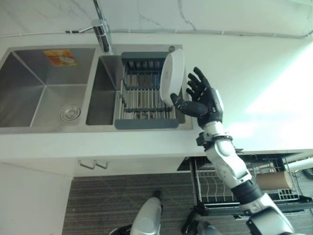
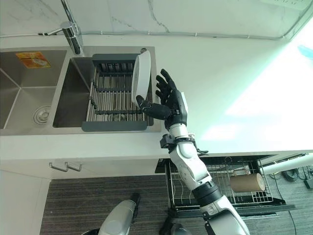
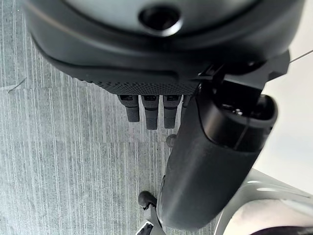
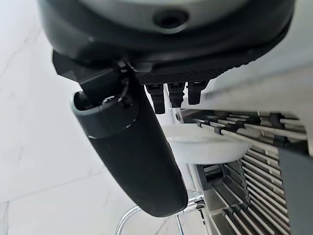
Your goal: Place the dishes in the dishwasher.
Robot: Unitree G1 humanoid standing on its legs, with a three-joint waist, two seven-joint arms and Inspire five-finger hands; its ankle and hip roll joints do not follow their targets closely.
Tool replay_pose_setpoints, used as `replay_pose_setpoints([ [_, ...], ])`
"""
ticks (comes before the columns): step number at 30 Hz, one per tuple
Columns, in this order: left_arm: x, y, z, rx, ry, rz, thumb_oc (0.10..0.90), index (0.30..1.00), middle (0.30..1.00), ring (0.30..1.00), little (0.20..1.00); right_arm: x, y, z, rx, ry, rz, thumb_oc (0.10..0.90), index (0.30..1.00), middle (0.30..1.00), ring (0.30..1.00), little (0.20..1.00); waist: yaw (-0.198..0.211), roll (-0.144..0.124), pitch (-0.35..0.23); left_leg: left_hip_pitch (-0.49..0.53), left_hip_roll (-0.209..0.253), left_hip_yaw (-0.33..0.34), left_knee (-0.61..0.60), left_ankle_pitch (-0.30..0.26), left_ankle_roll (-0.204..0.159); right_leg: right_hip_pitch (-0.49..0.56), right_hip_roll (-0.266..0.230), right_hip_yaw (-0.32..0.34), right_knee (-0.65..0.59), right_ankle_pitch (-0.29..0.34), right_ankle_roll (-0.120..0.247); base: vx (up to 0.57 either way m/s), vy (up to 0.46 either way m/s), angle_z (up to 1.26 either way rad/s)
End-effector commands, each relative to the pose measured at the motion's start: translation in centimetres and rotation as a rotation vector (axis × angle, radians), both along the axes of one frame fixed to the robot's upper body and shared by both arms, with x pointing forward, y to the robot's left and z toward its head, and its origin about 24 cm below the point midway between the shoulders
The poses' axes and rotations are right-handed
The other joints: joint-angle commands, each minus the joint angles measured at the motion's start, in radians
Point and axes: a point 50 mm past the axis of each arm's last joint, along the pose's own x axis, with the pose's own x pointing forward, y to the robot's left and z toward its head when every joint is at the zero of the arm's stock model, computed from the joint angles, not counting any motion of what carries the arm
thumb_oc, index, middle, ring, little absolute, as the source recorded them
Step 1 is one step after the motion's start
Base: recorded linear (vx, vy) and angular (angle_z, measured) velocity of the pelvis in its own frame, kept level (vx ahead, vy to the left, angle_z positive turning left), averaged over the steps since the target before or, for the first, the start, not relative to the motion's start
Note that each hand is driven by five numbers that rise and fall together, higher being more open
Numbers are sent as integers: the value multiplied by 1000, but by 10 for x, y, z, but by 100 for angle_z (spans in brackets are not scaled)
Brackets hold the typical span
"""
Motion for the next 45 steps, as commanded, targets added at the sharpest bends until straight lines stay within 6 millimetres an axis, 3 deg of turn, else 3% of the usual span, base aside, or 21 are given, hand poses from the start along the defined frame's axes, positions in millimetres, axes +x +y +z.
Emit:
replay_pose_setpoints([
  [1,-29,19,-1,46,96,-12,800,900,900,900,900,-5,7,68,76,-310,29,800,900,900,900,900,15,-1,-34,28,29,-8,-59,-50,-29,55,-74,30,7,-79,80,-4,14,3],
  [25,-39,25,0,47,128,-69,800,900,900,900,900,28,-4,82,-23,-237,-49,800,900,900,900,900,61,10,-34,26,10,-30,-59,-42,-29,69,-103,-2,7,-69,91,4,12,5],
  [26,-39,25,0,50,129,-74,800,900,900,900,900,31,-6,82,-45,-227,-68,425,338,338,338,338,66,11,-35,26,8,-32,-59,-42,-29,69,-105,-6,7,-68,93,8,31,11],
  [27,-39,26,0,51,129,-79,800,900,900,900,900,33,-8,83,-53,-223,-81,400,300,300,300,300,69,11,-35,25,7,-33,-59,-41,-29,70,-106,-7,7,-68,93,4,19,4],
  [33,-39,26,1,48,124,-102,800,900,900,900,900,39,-13,89,-68,-248,-132,400,300,300,300,300,83,16,-31,17,3,-41,-59,-36,-30,69,-111,-17,7,-65,95,-2,8,3],
  [39,-40,20,-1,27,124,-91,800,900,900,900,900,33,-25,104,-117,-374,-335,400,300,300,300,300,91,23,-31,12,-4,-46,-59,-35,-28,66,-113,-23,7,-65,96,-27,19,9],
  [45,-44,18,-2,20,123,-95,800,900,900,900,900,27,-28,102,-108,-423,-408,400,300,300,300,300,89,27,-38,16,-2,-41,-59,-38,-26,68,-113,-26,7,-67,94,-13,6,4],
])
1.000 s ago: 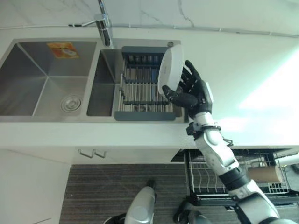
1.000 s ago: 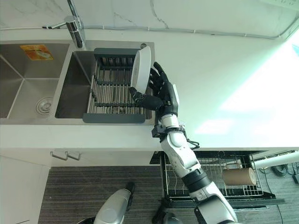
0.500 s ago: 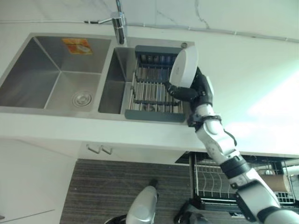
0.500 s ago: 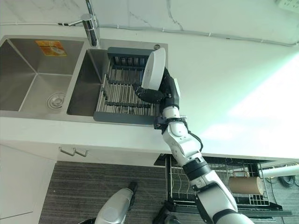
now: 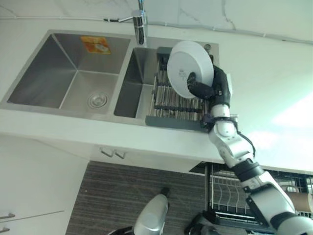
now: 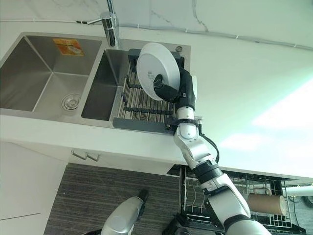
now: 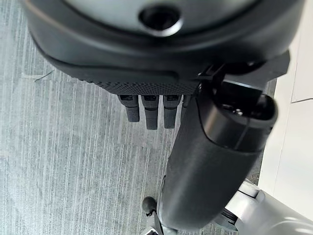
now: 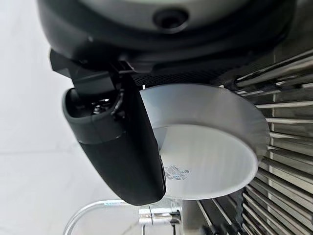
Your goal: Place the dishes in the dishwasher.
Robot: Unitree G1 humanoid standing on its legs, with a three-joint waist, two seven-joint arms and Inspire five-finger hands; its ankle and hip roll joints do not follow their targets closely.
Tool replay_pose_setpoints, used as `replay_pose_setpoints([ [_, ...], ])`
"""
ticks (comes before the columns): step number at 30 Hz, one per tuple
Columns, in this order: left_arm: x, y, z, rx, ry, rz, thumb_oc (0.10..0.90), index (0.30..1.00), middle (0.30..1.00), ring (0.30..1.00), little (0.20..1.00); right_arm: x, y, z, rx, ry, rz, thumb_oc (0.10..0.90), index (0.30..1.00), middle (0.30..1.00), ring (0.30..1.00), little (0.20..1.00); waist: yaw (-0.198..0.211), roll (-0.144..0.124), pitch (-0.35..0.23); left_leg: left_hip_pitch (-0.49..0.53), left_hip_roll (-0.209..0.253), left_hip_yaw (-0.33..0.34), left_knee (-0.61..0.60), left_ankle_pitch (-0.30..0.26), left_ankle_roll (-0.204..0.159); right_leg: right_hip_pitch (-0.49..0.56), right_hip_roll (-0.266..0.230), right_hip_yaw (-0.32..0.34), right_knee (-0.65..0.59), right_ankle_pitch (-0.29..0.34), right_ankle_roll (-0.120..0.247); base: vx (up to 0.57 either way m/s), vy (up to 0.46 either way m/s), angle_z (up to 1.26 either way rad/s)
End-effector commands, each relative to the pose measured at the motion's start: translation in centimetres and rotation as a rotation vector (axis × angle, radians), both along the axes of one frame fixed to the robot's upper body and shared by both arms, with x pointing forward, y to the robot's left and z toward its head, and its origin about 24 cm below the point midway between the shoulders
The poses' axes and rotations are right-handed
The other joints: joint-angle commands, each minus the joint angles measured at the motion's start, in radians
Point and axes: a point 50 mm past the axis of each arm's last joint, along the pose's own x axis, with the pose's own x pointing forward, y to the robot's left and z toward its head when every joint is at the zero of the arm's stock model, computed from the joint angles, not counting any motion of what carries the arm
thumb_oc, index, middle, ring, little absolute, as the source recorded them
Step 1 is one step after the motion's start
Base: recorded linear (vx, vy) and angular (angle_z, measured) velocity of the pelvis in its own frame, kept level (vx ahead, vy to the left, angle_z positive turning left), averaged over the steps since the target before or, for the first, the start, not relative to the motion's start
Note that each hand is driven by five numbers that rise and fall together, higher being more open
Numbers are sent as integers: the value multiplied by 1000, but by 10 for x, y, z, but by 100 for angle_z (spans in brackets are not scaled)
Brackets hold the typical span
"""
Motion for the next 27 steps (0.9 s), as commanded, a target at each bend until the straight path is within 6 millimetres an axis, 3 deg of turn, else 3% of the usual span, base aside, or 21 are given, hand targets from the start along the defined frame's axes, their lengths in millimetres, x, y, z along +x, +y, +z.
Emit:
replay_pose_setpoints([
  [1,-36,10,-3,26,102,-68,800,900,900,900,900,-13,-7,74,31,-401,-52,400,300,300,300,300,0,-2,-72,7,55,14,-44,-50,-39,16,-67,46,27,-64,68,0,0,0],
  [8,-40,8,-3,30,104,-63,800,900,900,900,900,-28,-5,72,133,-504,2,400,300,300,300,300,-15,-8,-95,23,71,39,-44,-59,-40,20,-62,50,27,-69,67,-37,-44,-7],
  [11,-41,7,-4,36,120,-64,800,900,900,900,900,-46,9,77,135,-592,22,400,300,300,300,300,-42,-11,-120,42,88,66,-44,-72,-41,21,-53,66,27,-77,63,-12,-60,-23],
  [15,-42,1,-6,28,129,-77,800,900,900,900,900,-54,12,77,174,-615,53,400,300,300,300,300,-66,-7,-131,65,100,87,-44,-83,-41,25,-48,86,27,-80,61,9,-32,-33],
  [22,-28,-7,-6,0,104,-114,800,900,900,900,900,-80,0,84,270,-734,81,400,300,300,300,300,-129,-14,-148,102,112,135,-44,-111,-30,29,-41,136,27,-78,68,36,20,-31],
  [27,-12,-13,-5,-9,79,-130,800,900,900,900,900,-88,-19,74,184,-667,74,400,300,300,300,300,-201,-39,-138,135,110,181,-44,-139,-1,-7,-45,187,27,-29,91,33,49,-37],
])
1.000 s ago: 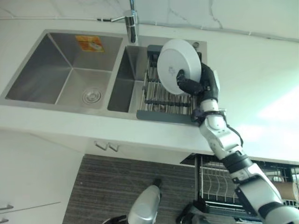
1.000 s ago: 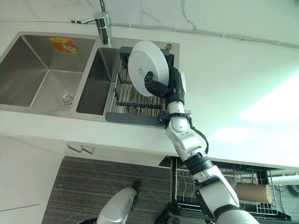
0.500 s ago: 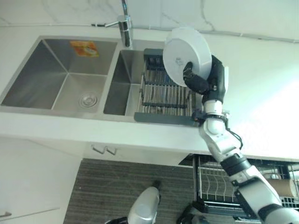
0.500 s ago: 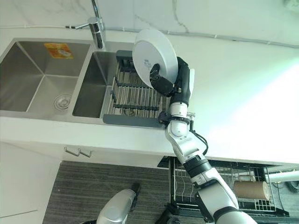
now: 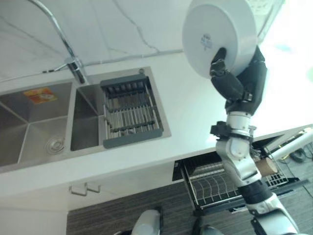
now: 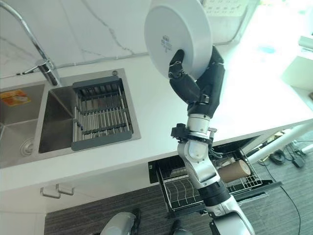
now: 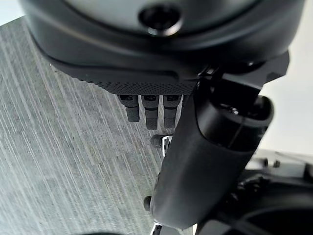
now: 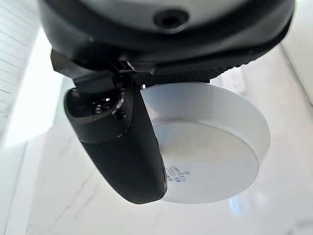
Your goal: Place the dishes in the dishwasher.
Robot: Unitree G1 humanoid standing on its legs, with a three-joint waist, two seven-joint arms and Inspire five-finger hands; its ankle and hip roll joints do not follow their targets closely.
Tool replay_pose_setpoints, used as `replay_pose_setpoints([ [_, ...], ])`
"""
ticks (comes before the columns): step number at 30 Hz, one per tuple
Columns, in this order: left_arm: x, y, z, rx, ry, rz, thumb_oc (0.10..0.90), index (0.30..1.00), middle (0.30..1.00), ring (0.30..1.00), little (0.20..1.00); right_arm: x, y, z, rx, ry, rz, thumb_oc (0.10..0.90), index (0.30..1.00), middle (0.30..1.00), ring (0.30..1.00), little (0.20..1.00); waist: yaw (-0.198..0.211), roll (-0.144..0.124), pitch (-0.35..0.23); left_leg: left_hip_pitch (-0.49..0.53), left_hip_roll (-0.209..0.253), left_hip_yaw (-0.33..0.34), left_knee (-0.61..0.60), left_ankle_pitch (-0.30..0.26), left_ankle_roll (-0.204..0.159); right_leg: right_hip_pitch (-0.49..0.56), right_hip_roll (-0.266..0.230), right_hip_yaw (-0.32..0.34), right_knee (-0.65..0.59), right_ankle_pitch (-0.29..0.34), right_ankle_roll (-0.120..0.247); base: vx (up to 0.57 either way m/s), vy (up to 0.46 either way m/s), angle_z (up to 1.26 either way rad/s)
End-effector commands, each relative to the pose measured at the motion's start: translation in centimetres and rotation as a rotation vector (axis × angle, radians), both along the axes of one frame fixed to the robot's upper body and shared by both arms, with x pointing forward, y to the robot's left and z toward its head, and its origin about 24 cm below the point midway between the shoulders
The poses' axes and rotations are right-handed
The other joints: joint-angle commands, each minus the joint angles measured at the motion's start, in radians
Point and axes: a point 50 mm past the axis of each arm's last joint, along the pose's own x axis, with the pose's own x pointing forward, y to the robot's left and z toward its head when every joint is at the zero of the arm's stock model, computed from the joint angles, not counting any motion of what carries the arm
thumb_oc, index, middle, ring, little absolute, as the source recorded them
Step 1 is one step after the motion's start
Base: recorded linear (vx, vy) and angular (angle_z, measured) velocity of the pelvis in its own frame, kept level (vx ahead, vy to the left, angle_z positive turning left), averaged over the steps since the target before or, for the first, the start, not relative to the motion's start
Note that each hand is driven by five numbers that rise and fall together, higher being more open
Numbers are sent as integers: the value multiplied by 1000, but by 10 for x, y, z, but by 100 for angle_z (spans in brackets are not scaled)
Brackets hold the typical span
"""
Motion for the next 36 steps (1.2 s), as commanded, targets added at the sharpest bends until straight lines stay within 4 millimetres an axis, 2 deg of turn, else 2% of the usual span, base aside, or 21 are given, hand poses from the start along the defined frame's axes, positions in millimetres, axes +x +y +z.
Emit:
replay_pose_setpoints([
  [1,-7,2,-1,13,15,13,800,900,900,900,900,-20,-12,46,-18,-286,51,400,300,300,300,300,2,-30,-27,36,41,2,-60,-96,3,3,-91,23,19,-36,101,-142,-240,-89],
  [2,-4,11,1,44,9,98,800,900,900,900,900,-24,-28,38,-24,-250,22,400,300,300,300,300,-13,-40,-15,60,47,12,-60,-103,11,22,-90,19,19,-27,101,-184,-371,-90],
  [3,-2,18,3,51,5,174,800,900,900,900,900,-23,-36,32,26,-229,22,400,300,300,300,300,-12,-38,-9,67,59,22,-60,-99,14,39,-95,1,19,-18,92,-217,-451,-75],
  [5,-3,27,5,45,17,313,800,900,900,900,900,-24,-42,26,38,-257,34,400,300,300,300,300,-15,-32,-10,52,87,27,-60,-82,0,37,-88,3,19,-47,82,-200,-467,-117],
  [6,-5,26,4,41,19,338,800,900,900,900,900,-24,-41,28,15,-272,35,400,300,300,300,300,-10,-28,-13,45,93,23,-60,-74,-11,39,-85,0,19,-57,80,-126,-456,-104],
  [8,-7,19,2,-20,0,442,800,900,900,900,900,-26,-33,45,-89,-326,27,400,300,300,300,300,-6,4,-21,21,117,1,-60,-50,-51,45,-60,-15,19,-96,56,-87,-298,-25],
  [11,-11,16,1,-26,1,405,800,900,900,900,900,-22,-29,62,-102,-355,26,400,300,300,300,300,-6,30,-13,-3,142,-32,-60,-15,-95,64,-32,-38,19,-125,26,-102,-132,14],
  [13,-12,14,0,-37,-7,355,800,900,900,900,900,-19,-28,67,-106,-359,18,400,300,300,300,300,3,33,-9,-8,137,-82,-60,4,-114,66,-29,-32,19,-128,16,-100,-43,35],
  [15,-14,9,-1,-61,-24,351,800,900,900,900,900,-15,-25,68,-124,-356,30,400,300,300,300,300,18,24,-5,29,98,-141,-60,-9,-105,61,-36,6,19,-121,10,-95,61,31],
  [16,-15,7,-1,-63,-23,333,800,900,900,900,900,-14,-26,68,-147,-345,33,400,300,300,300,300,8,22,-10,43,103,-113,-60,-14,-96,60,-42,6,19,-118,5,-128,157,-1],
  [18,-17,5,-2,-60,-11,313,800,900,900,900,900,-15,-32,64,-174,-320,42,400,300,300,300,300,-16,39,-9,34,128,-90,-60,-12,-93,62,-32,-9,19,-111,3,-71,174,-16],
  [23,-25,5,-3,-38,8,313,800,900,900,900,900,-19,-44,41,-220,-232,89,400,300,300,300,300,-32,37,-7,36,135,-86,-60,-20,-103,62,-50,-12,19,-102,23,3,132,3],
  [32,-31,11,-3,-11,22,325,800,900,900,900,900,-17,-44,14,-279,-121,173,400,300,300,300,300,-21,11,-17,37,118,-66,-60,-49,-87,47,-84,-26,19,-96,46,34,30,1],
  [36,-28,14,-1,-4,5,322,800,900,900,900,900,-16,-45,5,-277,-96,177,400,300,300,300,300,-18,10,-8,27,120,-62,-60,-47,-81,39,-88,-33,19,-91,48,16,-1,4],
])
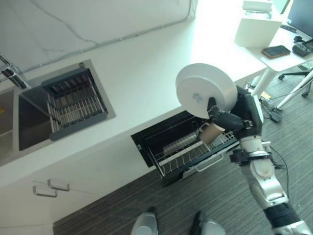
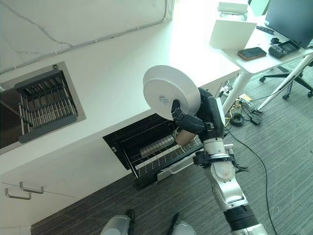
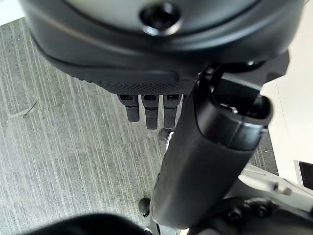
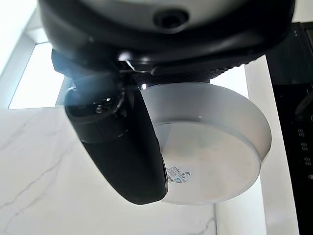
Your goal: Place the dishes in the dishwasher.
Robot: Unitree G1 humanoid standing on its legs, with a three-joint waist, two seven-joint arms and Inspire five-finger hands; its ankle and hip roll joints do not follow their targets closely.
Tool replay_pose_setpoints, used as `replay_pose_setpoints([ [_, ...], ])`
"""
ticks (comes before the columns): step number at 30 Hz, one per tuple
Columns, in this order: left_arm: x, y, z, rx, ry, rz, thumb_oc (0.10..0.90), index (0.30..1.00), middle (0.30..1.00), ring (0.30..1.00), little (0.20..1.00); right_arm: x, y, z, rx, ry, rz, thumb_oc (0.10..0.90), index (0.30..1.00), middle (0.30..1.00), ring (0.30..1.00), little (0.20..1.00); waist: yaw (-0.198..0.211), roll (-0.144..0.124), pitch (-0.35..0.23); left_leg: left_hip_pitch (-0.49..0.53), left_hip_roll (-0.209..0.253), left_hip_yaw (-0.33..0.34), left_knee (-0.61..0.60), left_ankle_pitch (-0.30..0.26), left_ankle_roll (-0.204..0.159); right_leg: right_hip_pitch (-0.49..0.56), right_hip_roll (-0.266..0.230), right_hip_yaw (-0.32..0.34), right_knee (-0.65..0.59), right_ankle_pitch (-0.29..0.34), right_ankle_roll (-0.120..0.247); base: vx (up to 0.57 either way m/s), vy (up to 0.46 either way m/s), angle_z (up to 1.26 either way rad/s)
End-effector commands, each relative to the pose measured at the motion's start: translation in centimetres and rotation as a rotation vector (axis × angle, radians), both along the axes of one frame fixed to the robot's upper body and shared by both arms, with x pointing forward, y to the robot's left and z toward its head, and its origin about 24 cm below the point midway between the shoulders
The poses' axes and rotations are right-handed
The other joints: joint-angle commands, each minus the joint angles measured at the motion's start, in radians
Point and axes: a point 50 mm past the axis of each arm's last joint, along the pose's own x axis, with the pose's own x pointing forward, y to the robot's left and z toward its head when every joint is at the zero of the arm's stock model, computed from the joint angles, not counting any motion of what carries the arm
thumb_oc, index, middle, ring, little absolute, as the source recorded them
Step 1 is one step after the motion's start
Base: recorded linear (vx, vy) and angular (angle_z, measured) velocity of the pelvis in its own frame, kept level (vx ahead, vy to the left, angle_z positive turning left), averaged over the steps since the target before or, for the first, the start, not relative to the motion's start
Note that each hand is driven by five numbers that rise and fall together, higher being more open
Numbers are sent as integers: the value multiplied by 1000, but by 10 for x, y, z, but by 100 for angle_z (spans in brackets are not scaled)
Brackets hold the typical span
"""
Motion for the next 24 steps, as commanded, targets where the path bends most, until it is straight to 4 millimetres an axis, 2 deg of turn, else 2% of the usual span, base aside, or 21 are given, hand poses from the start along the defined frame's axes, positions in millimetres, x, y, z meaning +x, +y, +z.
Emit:
replay_pose_setpoints([
  [1,1,19,4,53,-11,-29,800,900,900,900,900,-7,4,62,59,-344,55,400,300,300,300,300,3,-16,-40,0,52,-6,6,-50,-7,73,-59,48,-11,-91,93,-18,-12,7],
  [4,5,21,5,60,-20,-45,800,900,900,900,900,-5,6,55,35,-311,53,400,300,300,300,300,3,-14,-31,-5,52,-8,6,-48,-5,70,-60,44,-11,-89,93,-12,-9,9],
  [5,6,20,5,60,-26,-66,800,900,900,900,900,-2,5,44,5,-262,50,400,300,300,300,300,2,-12,-28,-7,54,-6,6,-44,-6,69,-60,41,-11,-88,93,-7,-4,4],
  [10,10,17,5,59,-38,-100,800,900,900,900,900,-1,5,14,-78,-179,29,400,300,300,300,300,-3,-7,-16,-7,58,-6,6,-38,-4,69,-58,40,-11,-84,91,2,1,3],
  [12,12,14,6,58,-58,-138,800,900,900,900,900,-1,-1,-6,-70,-120,-7,400,300,300,300,300,-8,-3,-4,-9,63,-8,6,-33,-5,66,-54,39,-11,-81,88,0,0,0],
  [17,29,14,9,67,-110,-184,800,900,900,900,900,-1,-11,-20,-103,-96,6,400,300,300,300,300,-23,9,38,-18,64,-9,6,-26,-6,53,-51,44,-11,-75,85,-74,4,3],
  [24,42,21,14,86,-139,-215,800,900,900,900,900,3,-14,-28,-217,-51,86,400,300,300,300,300,-23,13,51,-20,61,-12,6,-20,-7,49,-55,40,-11,-69,86,-6,-32,1],
])
